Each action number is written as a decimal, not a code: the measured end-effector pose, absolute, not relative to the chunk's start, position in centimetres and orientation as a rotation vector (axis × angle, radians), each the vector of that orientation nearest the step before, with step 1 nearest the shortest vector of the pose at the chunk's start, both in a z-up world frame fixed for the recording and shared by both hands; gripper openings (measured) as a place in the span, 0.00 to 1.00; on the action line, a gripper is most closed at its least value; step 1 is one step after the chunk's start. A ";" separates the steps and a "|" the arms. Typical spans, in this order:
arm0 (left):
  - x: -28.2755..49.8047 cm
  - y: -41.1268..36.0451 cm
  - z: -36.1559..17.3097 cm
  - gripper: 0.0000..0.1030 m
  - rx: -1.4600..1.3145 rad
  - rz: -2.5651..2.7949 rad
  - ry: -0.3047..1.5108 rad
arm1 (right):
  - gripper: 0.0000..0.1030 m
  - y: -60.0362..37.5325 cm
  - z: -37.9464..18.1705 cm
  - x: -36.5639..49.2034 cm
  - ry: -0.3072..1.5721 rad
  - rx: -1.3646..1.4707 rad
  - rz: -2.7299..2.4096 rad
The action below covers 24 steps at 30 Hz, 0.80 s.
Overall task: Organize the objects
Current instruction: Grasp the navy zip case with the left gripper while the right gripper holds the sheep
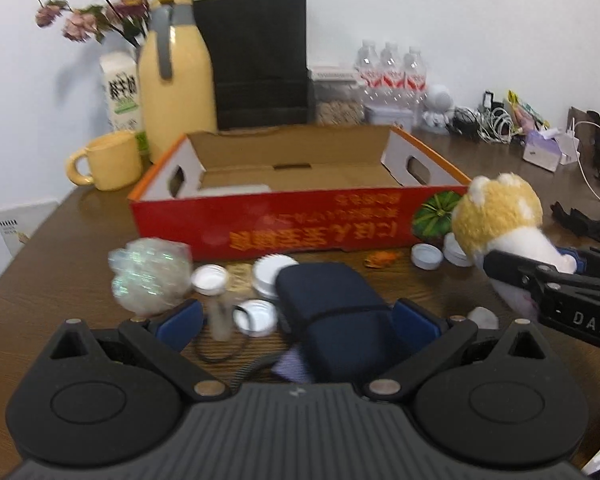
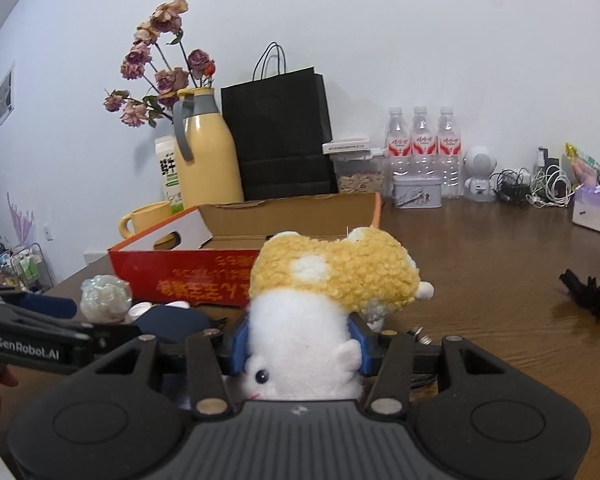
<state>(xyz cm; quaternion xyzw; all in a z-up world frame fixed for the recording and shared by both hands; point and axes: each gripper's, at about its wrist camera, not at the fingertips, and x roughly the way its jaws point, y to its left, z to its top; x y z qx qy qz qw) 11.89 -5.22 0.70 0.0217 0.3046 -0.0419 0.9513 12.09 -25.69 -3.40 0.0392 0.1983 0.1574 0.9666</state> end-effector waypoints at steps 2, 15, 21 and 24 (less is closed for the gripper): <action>12.4 -6.1 0.4 1.00 0.049 -0.083 0.640 | 0.46 -26.2 -3.4 12.4 0.394 0.077 0.318; 15.0 -9.6 -1.7 1.00 0.094 0.003 0.736 | 0.46 -27.4 -3.8 13.1 0.348 0.065 0.359; 15.1 -9.6 -1.9 0.76 0.076 0.021 0.759 | 0.46 -27.8 -3.8 13.3 0.346 0.089 0.371; 14.8 -9.8 -1.7 0.71 0.078 0.019 0.746 | 0.46 -27.8 -3.8 13.3 0.344 0.091 0.372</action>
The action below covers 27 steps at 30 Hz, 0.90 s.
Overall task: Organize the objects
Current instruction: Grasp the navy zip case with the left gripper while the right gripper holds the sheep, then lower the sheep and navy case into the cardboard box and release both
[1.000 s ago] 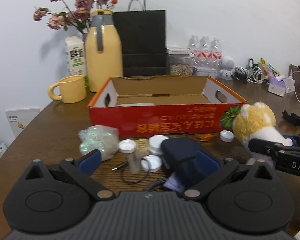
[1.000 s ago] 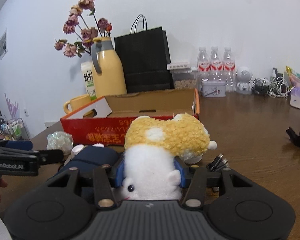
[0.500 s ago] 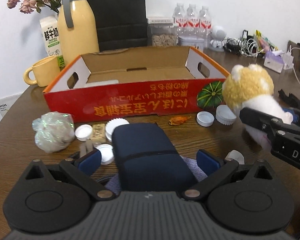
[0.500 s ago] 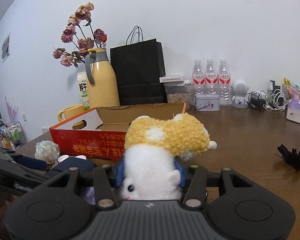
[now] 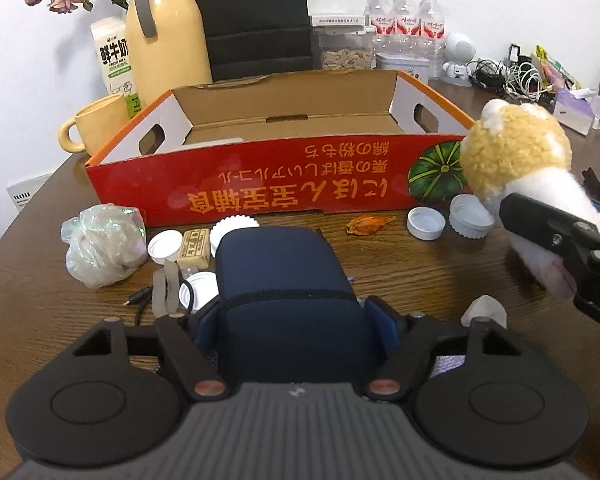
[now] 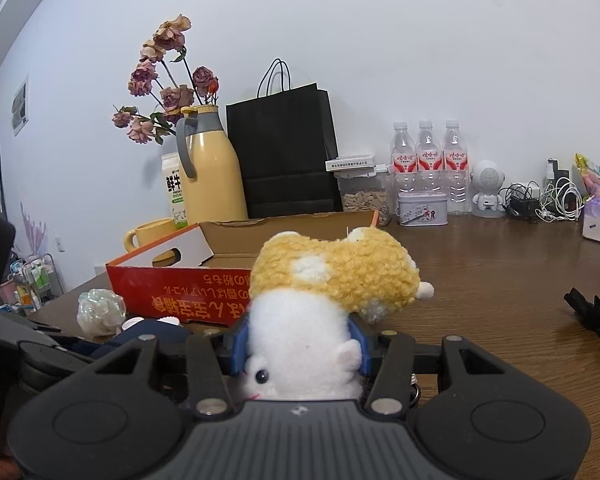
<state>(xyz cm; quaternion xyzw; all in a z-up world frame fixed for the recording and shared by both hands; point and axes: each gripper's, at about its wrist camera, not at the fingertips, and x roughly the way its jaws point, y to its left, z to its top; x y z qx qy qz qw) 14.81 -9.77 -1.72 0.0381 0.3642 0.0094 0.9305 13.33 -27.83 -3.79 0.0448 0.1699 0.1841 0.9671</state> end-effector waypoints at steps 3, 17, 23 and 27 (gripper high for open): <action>14.6 -9.5 -1.5 0.68 0.063 0.014 0.736 | 0.47 -27.8 -3.8 13.3 0.345 0.089 0.371; 13.2 -7.8 0.1 0.62 0.015 -0.061 0.638 | 0.47 -26.8 -3.0 12.6 0.334 0.034 0.337; 12.5 -6.4 2.4 0.62 -0.023 -0.108 0.550 | 0.47 -25.4 -1.4 12.6 0.307 0.004 0.349; 13.5 -5.6 4.4 0.62 -0.039 -0.126 0.479 | 0.47 -24.0 0.0 13.8 0.290 -0.027 0.351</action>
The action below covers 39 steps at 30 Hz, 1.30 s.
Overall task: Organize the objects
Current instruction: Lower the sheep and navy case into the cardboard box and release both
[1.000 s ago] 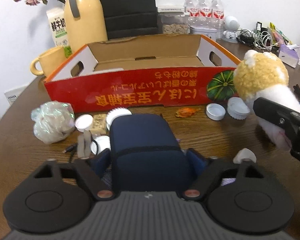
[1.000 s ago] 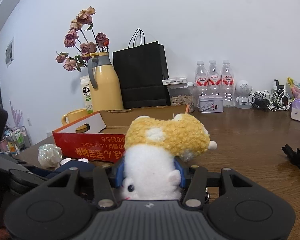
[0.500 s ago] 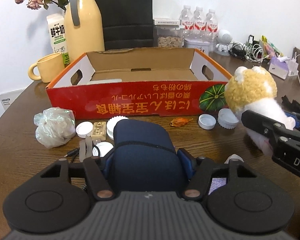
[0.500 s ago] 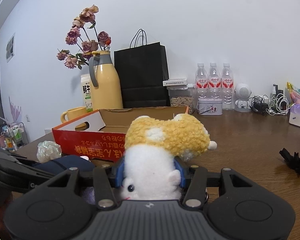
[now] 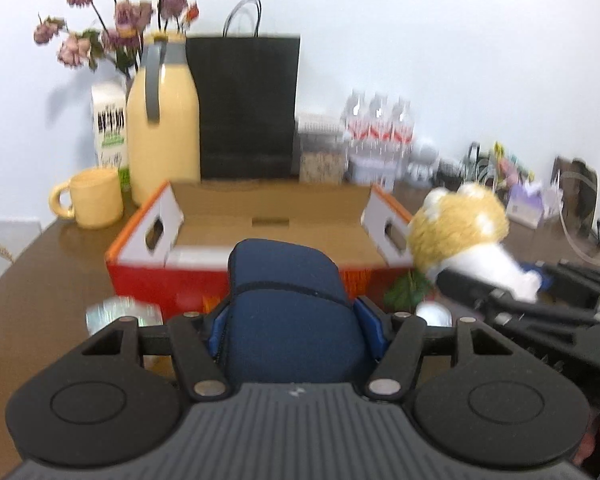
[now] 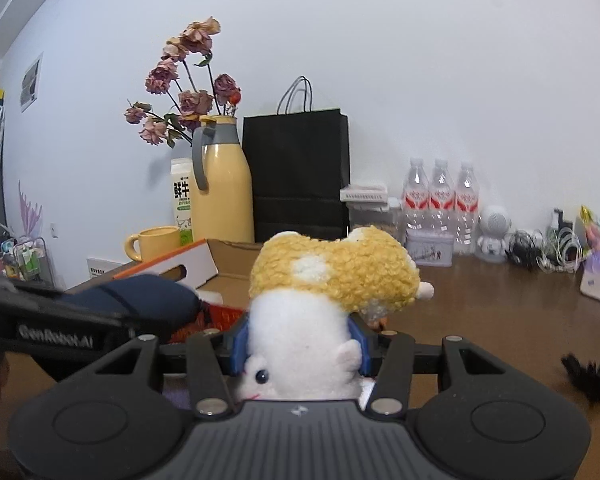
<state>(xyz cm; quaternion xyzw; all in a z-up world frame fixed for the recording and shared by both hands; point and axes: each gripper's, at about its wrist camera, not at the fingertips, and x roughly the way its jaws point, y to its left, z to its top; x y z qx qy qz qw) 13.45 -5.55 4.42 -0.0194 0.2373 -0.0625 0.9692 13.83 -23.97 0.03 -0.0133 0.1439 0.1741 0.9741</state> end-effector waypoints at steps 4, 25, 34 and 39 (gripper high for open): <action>15.6 -4.9 6.1 0.62 -0.060 -0.138 0.420 | 0.47 -22.6 1.2 16.3 0.294 -0.036 0.352; 29.9 -4.3 2.3 0.61 -0.116 -0.121 0.494 | 0.47 -19.1 -1.7 31.0 0.494 -0.005 0.320; 28.5 -4.0 2.5 1.00 -0.116 -0.080 0.412 | 0.93 -19.5 -1.8 30.2 0.472 -0.002 0.278; 28.4 -4.1 2.7 1.00 -0.114 -0.072 0.412 | 0.94 -19.6 -1.3 29.5 0.438 -0.004 0.272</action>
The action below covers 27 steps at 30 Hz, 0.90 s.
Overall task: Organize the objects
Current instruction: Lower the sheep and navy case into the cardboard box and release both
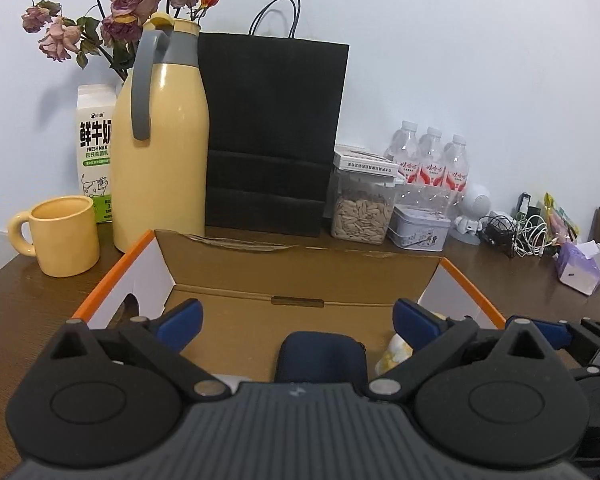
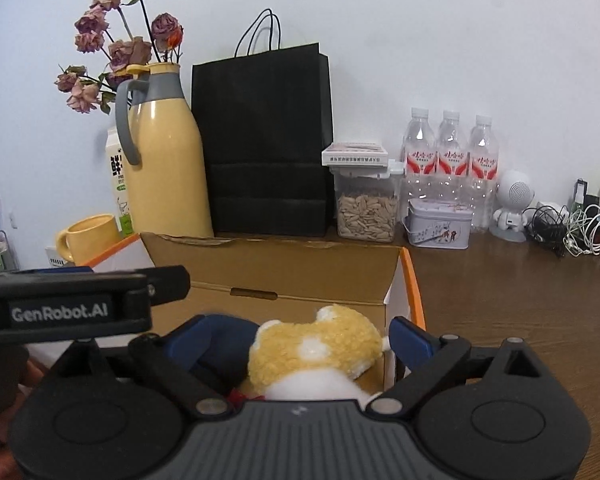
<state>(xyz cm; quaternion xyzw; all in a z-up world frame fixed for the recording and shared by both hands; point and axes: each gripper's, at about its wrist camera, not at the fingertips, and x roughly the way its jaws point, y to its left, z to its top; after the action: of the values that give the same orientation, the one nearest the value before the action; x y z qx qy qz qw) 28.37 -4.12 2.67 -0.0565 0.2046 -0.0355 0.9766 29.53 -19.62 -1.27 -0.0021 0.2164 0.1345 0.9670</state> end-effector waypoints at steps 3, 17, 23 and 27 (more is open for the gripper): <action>28.2 -4.1 2.8 1.00 -0.112 -0.068 0.408 | 0.95 -19.6 -1.2 29.3 0.432 -0.008 0.271; 24.6 -4.3 5.2 1.00 -0.098 -0.069 0.317 | 0.96 -19.8 0.7 26.6 0.351 -0.031 0.249; 22.3 -3.6 6.0 1.00 -0.090 -0.070 0.307 | 0.99 -20.4 1.5 24.3 0.334 -0.034 0.251; 20.9 -2.8 6.4 1.00 -0.075 -0.061 0.307 | 0.99 -21.0 1.7 22.7 0.334 -0.039 0.243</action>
<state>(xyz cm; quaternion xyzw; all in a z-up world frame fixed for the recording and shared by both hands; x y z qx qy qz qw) 20.89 -2.81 6.43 -0.0374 0.1526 -0.0302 0.9871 22.67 -21.03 1.67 -0.0193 0.1656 0.1208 0.9786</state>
